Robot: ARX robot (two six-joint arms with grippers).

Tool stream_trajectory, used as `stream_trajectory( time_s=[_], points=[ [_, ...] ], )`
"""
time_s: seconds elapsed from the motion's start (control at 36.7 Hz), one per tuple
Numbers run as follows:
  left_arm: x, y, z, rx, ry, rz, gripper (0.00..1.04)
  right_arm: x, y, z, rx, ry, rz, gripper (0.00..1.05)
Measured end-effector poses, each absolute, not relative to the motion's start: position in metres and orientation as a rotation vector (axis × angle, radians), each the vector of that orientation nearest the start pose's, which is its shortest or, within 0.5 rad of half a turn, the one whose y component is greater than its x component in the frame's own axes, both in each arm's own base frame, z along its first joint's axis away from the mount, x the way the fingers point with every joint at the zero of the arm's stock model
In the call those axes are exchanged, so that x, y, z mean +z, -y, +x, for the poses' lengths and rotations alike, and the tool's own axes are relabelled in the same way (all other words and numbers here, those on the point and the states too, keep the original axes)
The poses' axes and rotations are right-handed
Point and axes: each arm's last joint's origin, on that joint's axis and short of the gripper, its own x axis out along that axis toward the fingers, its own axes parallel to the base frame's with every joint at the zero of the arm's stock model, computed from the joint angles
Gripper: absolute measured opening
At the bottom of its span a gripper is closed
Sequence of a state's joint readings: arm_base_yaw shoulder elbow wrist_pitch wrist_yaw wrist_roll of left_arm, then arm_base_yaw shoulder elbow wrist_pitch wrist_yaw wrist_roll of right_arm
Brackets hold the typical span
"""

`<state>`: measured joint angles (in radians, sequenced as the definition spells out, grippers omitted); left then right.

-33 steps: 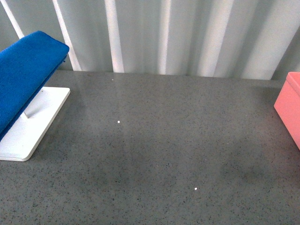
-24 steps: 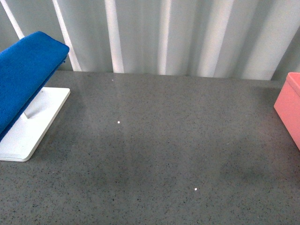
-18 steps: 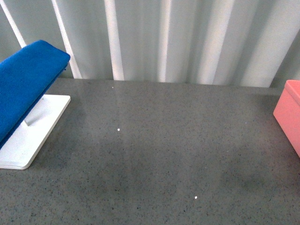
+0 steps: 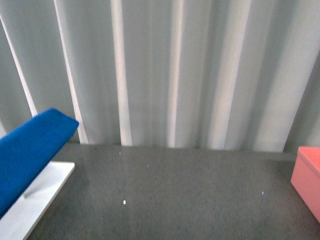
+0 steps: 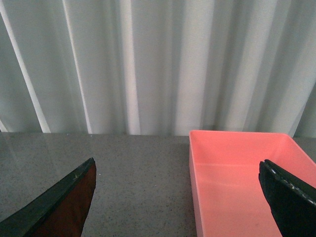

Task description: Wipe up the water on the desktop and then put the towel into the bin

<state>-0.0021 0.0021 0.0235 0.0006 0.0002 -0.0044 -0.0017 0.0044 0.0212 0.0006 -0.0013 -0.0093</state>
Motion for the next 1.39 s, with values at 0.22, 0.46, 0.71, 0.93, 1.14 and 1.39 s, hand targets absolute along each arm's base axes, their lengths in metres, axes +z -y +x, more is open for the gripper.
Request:
stream_trajectory(
  time_s=[0.22, 0.46, 0.71, 0.93, 1.14, 1.39],
  points=[
    [0.171, 0.000, 0.096, -0.002, 0.022, -0.004, 0.98, 0.170, 0.000, 0.097, 0.000, 0.017, -0.009, 0.98],
    [0.171, 0.000, 0.096, -0.002, 0.022, -0.004, 0.98, 0.170, 0.000, 0.097, 0.000, 0.017, -0.009, 0.98],
    [0.171, 0.000, 0.096, -0.002, 0.022, -0.004, 0.98, 0.170, 0.000, 0.097, 0.000, 0.017, -0.009, 0.98],
    [0.171, -0.002, 0.100, 0.206, -0.336, -0.133, 0.98, 0.170, 0.000, 0.097, 0.000, 0.017, -0.009, 0.98],
    [0.218, -0.019, 0.164, 0.191, -0.367, -0.092, 0.98, 0.170, 0.000, 0.097, 0.000, 0.018, -0.009, 0.98],
    [0.222, -0.037, 0.283, 0.154, -0.591, 0.265, 0.98, 0.170, 0.000, 0.097, 0.000, 0.018, -0.009, 0.98]
  ],
)
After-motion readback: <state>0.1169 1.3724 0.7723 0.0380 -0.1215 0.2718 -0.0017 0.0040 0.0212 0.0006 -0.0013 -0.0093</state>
